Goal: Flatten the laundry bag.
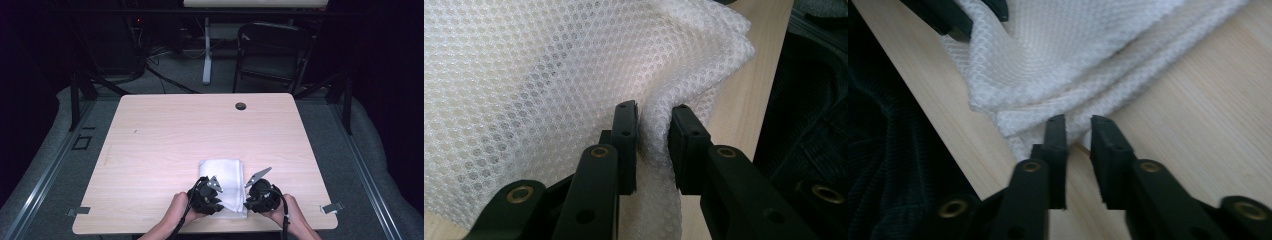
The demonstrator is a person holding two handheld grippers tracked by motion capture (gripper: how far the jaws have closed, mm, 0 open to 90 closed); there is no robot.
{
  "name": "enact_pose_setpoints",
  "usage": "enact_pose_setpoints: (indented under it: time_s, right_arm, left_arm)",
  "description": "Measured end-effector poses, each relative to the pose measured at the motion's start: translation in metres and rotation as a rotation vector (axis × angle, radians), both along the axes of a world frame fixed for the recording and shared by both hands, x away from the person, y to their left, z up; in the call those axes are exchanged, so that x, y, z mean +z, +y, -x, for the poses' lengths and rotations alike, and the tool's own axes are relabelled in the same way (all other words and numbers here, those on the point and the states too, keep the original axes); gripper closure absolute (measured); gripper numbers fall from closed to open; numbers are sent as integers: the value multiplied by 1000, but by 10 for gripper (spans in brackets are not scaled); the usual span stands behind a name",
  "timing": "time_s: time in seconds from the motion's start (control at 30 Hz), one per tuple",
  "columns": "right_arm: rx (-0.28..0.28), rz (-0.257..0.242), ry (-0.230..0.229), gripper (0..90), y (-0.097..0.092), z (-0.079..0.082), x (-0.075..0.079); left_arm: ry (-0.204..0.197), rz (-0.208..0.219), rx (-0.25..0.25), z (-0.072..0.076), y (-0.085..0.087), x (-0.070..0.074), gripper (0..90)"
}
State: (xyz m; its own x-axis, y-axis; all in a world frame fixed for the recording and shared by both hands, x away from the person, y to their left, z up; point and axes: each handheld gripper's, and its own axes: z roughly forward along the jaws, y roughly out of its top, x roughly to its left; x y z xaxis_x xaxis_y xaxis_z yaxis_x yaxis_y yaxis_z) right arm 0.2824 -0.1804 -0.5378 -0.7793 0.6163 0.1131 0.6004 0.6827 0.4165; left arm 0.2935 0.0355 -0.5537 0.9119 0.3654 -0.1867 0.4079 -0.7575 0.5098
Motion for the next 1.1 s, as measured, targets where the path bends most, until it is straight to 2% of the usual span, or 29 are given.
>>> enact_pose_setpoints:
  time_s: [0.03, 0.07, 0.17, 0.27, 0.33, 0.37, 0.43, 0.53, 0.57, 0.7, 1.1]
  right_arm:
    - [-7, -19, 4, 839, 3, 0, -2]
    - [2, 0, 2, 843, 4, -1, -3]
    - [-1, -6, 4, 858, 7, -4, -5]
    - [-6, -48, -1, 864, 9, -7, -5]
    - [-6, -39, -4, 874, 14, -8, -8]
    - [10, -2, 3, 884, 17, -8, -13]
    - [11, 2, -3, 895, 20, -7, -17]
    - [8, 9, 0, 900, 19, -7, -17]
    - [9, -4, -1, 900, 18, -7, -18]
    - [4, -15, 3, 900, 17, -8, -18]
    - [3, -34, 11, 900, 12, -9, -19]
  left_arm:
    - [-2, 1, -2, 0, 0, 0, 750]
    - [-1, 1, -4, 0, 0, -1, 747]
    - [2, 5, -6, 0, 0, -1, 737]
    - [2, 5, -14, 0, -1, -2, 719]
    - [1, 0, -26, 0, -1, -1, 689]
    - [-13, -1, -34, 1, -2, -1, 668]
    - [-23, 0, -35, 3, -3, 0, 669]
    - [-42, -6, -33, 4, -4, 3, 740]
    - [-57, 4, -25, 5, -3, 6, 755]
    - [-71, 3, -11, 5, -1, 8, 808]
    - [-106, 13, 1, 6, 2, 15, 849]
